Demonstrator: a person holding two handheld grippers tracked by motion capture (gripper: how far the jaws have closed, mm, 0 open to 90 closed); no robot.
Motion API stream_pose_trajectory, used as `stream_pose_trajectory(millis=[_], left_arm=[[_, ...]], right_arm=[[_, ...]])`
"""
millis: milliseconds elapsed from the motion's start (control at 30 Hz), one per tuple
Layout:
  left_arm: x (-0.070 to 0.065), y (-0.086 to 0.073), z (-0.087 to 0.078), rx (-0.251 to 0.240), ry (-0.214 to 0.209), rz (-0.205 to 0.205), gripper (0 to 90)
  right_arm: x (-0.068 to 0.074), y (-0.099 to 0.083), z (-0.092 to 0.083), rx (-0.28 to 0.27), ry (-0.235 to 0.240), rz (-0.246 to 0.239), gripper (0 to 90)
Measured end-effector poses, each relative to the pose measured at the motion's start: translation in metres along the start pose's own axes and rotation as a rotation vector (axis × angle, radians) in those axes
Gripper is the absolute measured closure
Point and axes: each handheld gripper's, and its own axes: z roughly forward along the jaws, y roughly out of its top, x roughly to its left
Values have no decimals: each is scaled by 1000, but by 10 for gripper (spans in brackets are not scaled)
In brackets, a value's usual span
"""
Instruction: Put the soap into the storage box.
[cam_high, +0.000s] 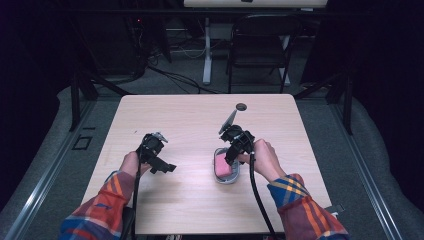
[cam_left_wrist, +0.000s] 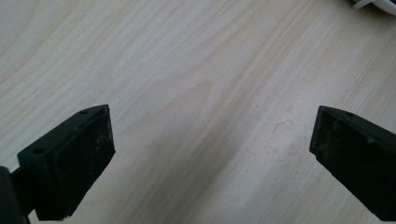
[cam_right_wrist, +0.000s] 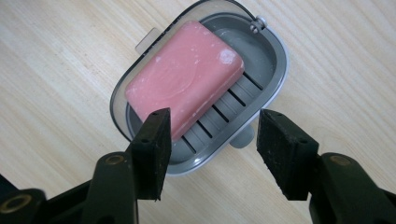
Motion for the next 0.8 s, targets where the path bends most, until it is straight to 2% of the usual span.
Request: stream_pose_trajectory(millis=[133,333,433,467,500,600,767,800], left_arm=[[-1,0,0,1,2,3,0],[0,1,1,2,-1,2,0],[0,0,1,-2,1,0,0],[-1,0,1,0,14,1,0],[0,0,1,-1,0,2,0],[0,0,1,-2,1,2,0],[-1,0,1,-1,3,6,0],[-1,0,1,0,3,6,0]], right_arm=[[1,-7,-9,-11,-2,-24,393],[-2,-22,-21,-89,-18,-51,287],[-8,-30,-28,-106,-31,-65,240],[-9,-34,-29,-120,-30,-57,225],[-11,-35,-31,-112,-34,-65,209],[-16,-46,-36,-145,-51,-53,151],[-24,-63,-43,-189,-65,-34,122],[-27,-68,-45,-182,-80,-39,97]])
